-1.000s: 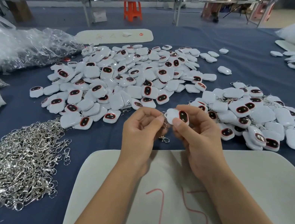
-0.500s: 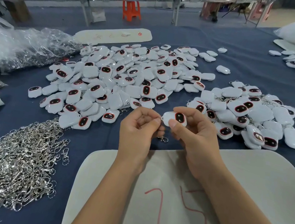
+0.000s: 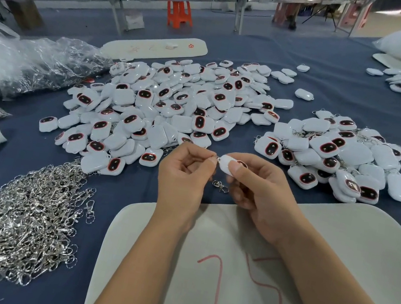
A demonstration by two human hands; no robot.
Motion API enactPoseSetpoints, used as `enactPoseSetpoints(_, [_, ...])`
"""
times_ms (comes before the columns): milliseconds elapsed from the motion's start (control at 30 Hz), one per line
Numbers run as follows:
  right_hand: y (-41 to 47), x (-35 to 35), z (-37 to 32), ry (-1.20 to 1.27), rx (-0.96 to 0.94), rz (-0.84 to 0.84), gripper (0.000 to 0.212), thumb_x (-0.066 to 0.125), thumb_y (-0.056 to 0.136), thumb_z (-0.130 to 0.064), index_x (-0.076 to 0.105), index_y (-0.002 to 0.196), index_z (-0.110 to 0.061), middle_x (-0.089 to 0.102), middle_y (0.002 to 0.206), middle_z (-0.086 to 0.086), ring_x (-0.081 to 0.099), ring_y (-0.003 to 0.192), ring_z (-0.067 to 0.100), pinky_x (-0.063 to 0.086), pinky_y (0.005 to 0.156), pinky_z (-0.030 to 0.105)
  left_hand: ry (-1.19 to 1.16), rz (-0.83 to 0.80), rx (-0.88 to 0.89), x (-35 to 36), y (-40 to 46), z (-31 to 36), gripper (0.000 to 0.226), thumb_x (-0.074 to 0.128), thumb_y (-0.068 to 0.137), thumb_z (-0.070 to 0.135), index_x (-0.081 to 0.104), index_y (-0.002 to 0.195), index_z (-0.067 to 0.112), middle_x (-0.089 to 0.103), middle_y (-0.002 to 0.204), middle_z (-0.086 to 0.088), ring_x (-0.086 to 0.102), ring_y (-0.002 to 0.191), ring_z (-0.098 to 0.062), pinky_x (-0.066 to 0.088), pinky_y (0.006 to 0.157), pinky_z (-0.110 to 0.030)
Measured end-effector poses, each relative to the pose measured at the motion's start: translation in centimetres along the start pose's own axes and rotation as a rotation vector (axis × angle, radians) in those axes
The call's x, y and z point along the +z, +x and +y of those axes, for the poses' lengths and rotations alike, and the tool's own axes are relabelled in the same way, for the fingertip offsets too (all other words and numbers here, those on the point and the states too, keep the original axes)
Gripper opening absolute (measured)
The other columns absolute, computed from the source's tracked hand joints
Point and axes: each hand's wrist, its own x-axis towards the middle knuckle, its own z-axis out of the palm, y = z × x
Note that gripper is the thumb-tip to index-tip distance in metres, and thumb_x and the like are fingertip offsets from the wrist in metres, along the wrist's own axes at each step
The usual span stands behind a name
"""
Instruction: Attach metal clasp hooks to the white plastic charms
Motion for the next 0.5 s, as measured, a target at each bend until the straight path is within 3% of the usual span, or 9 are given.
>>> enactPoseSetpoints(133, [-0.09,-0.02,-0.12,0.046,0.015,0.055,0.016,0.065,0.099,-0.011,0.070,0.111,-0.003,0.059,0.069,0.005,0.041,0.047,0.011,0.027,0.040,0.017,0.182,-0.023,0.104,-0.31,0.00,-0.28,0.029,0.071,0.086,-0.003,0.068,0.072,0.023,0.057,0.065,-0.013,0.048,0.062,-0.017,0.043,0.060,-0.026])
enactPoseSetpoints(233, [-0.37,0.24,-0.07,0.024,-0.054,0.078,0.009,0.067,0.098,-0.008,0.072,0.105,-0.009,0.058,0.067,0.006,0.044,0.047,0.012,0.029,0.040,0.017,0.350,-0.016,0.222,-0.43,-0.17,-0.47,0.025,0.070,0.082,-0.002,0.068,0.073,0.021,0.060,0.065,-0.001,0.053,0.060,-0.016,0.045,0.058,-0.023])
enactPoseSetpoints(333, [-0.64,0.35,-0.02,-0.035,-0.097,0.091,0.014,0.071,0.089,-0.018,0.073,0.102,-0.013,0.059,0.067,0.005,0.047,0.051,0.014,0.033,0.042,0.017,0.586,-0.035,0.393,-0.47,-0.10,-0.44,0.018,0.068,0.079,-0.002,0.065,0.074,0.015,0.060,0.069,0.007,0.054,0.065,-0.013,0.042,0.060,-0.024])
enactPoseSetpoints(433, [-0.71,0.32,0.08,-0.054,-0.110,0.102,0.018,0.071,0.088,-0.022,0.073,0.103,-0.013,0.058,0.066,0.004,0.048,0.052,0.014,0.036,0.044,0.017,0.800,-0.033,0.594,-0.19,0.04,-0.46,0.016,0.067,0.078,-0.005,0.063,0.076,0.010,0.058,0.076,0.001,0.045,0.069,-0.011,0.033,0.061,-0.024])
enactPoseSetpoints(500, [-0.65,0.23,0.02,-0.033,-0.112,0.104,0.017,0.069,0.087,-0.023,0.074,0.102,-0.015,0.056,0.067,0.004,0.047,0.051,0.014,0.037,0.045,0.017,0.781,-0.013,0.593,0.16,-0.31,-0.49,0.016,0.068,0.080,-0.004,0.065,0.078,0.012,0.060,0.078,0.002,0.048,0.070,-0.012,0.037,0.062,-0.026])
